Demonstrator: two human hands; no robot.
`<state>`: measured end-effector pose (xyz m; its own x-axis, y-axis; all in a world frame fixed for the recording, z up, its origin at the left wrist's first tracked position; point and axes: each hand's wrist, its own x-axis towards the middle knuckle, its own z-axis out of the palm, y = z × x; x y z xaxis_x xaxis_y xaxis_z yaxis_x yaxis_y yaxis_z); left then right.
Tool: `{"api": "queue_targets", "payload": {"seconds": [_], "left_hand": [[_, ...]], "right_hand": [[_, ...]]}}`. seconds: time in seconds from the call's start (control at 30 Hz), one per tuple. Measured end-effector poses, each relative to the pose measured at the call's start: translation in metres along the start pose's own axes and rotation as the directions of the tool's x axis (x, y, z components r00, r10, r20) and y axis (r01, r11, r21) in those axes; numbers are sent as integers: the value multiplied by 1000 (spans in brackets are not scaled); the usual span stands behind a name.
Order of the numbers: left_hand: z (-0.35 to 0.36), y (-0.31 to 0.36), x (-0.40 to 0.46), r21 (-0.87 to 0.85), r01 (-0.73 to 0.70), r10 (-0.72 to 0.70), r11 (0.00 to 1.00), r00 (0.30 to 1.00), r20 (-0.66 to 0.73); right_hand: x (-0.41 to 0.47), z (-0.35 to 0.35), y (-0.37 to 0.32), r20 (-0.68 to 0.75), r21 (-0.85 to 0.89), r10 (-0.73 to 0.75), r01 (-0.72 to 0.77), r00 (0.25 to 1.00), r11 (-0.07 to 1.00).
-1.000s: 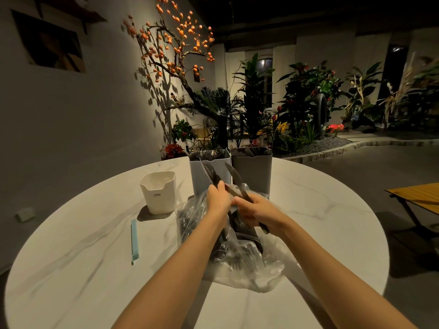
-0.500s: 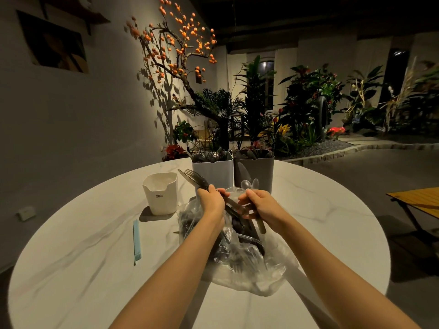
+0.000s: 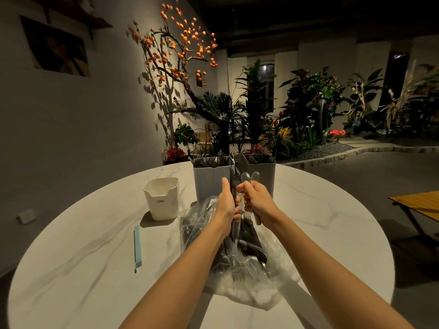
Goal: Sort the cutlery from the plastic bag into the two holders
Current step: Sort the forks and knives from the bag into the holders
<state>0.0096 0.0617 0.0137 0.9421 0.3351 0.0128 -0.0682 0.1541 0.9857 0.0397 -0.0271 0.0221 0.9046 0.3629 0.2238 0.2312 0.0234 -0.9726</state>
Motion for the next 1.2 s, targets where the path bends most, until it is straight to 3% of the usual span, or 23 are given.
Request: {"api": "queue_targets", "payload": {"seconds": [0.1,0.23,0.33,0.53,0.7,0.83,0.93,1.07,1.2], "left_hand": [[-2,1,5,-12,32,-32,999,999,0],[-8,5,6,-110,111,-88,988,977,192],[-10,11,3,-49,129,-106,990,940,323],[-13,13,11,-50,145,-118,988,926,358],[-11,9,16,75,14,-34,997,961,273],[-5,9,22,118,-45,37,992,997,68],[-4,14,29,110,-114,124,987,989,-83],[-3,19,35,53,-120,123,991,990,-64],[1,21,35,105,-153,156,983,988,-18]], "right_hand": [[6,-1,0,-79,-26,-16,14,997,1000],[15,-5,1,-107,-20,2,-5,994,1000],[16,-8,-6,-41,57,28,-25,999,998],[24,-18,-5,121,127,114,-129,986,983],[27,-19,0,109,79,111,-120,988,990],[33,-16,-2,-46,12,121,-120,992,993],[39,-16,-6,-84,-53,95,-100,992,994],[41,-18,-8,16,-192,81,-76,997,978],[41,-23,-5,146,-134,107,-87,984,987]]}}
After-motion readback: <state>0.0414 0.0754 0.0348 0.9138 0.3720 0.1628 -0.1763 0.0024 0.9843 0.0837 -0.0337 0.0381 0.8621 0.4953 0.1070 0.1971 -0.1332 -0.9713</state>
